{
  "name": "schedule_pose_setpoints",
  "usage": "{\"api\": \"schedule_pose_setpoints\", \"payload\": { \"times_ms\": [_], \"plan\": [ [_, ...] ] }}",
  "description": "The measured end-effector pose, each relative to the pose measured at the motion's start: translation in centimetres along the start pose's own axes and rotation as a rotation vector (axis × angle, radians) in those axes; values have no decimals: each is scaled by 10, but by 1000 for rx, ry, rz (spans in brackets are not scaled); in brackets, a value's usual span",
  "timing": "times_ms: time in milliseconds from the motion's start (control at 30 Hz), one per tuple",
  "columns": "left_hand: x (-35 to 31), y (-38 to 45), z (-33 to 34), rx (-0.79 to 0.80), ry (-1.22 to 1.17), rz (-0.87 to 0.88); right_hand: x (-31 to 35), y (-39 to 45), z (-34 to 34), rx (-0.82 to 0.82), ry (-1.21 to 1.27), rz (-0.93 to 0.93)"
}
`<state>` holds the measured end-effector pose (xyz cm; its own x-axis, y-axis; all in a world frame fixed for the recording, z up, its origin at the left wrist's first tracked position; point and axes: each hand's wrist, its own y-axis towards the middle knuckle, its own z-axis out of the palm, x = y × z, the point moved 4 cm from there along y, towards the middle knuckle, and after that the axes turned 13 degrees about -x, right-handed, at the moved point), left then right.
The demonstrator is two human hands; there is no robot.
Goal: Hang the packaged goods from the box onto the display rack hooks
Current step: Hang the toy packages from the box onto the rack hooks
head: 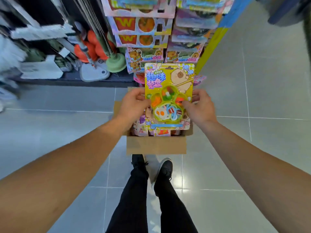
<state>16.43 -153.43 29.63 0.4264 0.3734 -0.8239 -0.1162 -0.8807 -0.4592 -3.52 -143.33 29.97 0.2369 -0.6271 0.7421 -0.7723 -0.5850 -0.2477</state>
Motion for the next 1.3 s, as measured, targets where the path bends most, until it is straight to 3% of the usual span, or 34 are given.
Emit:
{"api": "schedule_pose_setpoints", "payload": {
  "times_ms": [300,633,1000,1300],
  "plan": [
    [-165,-75,-59,-20,-5,296,142,-42,-119,-70,182,-161],
    [-290,-116,-110,-49,-5,560,251,-73,-196,-233,216,-344],
    [-387,-128,-122,-126,3,721,323,-49,-247,-354,226,-467],
    [-420,-105,-68,-223,45,679,324,23,-274,-279,230,-520]
  ]
}}
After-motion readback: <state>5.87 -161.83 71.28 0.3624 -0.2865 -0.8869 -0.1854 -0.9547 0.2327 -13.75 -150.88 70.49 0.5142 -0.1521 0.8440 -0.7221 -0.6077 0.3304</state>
